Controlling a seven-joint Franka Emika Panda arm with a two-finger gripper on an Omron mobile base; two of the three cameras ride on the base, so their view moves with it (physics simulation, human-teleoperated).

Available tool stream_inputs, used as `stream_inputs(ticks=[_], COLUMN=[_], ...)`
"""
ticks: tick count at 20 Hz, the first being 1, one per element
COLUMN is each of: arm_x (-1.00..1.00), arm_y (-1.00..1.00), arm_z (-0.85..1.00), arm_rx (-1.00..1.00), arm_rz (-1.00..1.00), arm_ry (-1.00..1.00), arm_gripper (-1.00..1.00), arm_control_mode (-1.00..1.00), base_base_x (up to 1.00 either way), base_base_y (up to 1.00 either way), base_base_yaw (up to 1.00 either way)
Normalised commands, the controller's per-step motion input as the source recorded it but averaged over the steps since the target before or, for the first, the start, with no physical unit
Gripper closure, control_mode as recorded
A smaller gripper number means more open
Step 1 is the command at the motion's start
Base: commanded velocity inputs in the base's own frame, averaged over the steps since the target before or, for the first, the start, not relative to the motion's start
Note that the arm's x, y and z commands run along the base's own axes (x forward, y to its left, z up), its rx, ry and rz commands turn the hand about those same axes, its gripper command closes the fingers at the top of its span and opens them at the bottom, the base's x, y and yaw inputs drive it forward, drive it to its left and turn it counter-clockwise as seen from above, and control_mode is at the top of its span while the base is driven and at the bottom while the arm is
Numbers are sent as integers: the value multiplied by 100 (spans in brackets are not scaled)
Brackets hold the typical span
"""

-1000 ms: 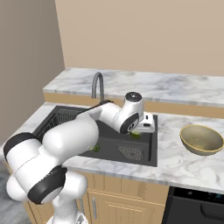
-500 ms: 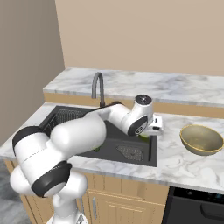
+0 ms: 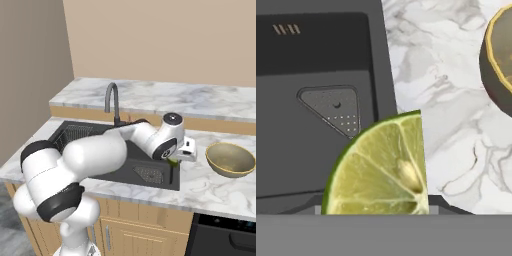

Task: Remove the broccoli and lemon wedge from the sink. Then move the bowl and cup from the counter to the sink for washing.

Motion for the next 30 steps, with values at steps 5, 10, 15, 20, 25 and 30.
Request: stream_inputs(ticks=[5, 10, 15, 20, 25, 30], arm_x=[-16, -1, -2, 0, -5, -2], arm_y=[-19, -22, -23, -29, -27, -31], arm_z=[-11, -15, -12, -6, -7, -11], arm_rx=[0, 0, 0, 0, 0, 0], arm_rz=[-9, -8, -7, -5, -4, -3], arm_ry=[-7, -3, 0, 0, 0, 0], arm_gripper=[100, 100, 100, 100, 100, 100], arm_control_mode=[-100, -100, -100, -100, -100, -100], base_base_x=[0, 0, 0, 0, 0, 0], base_base_y=[0, 0, 0, 0, 0, 0], base_base_yaw=[0, 0, 0, 0, 0, 0])
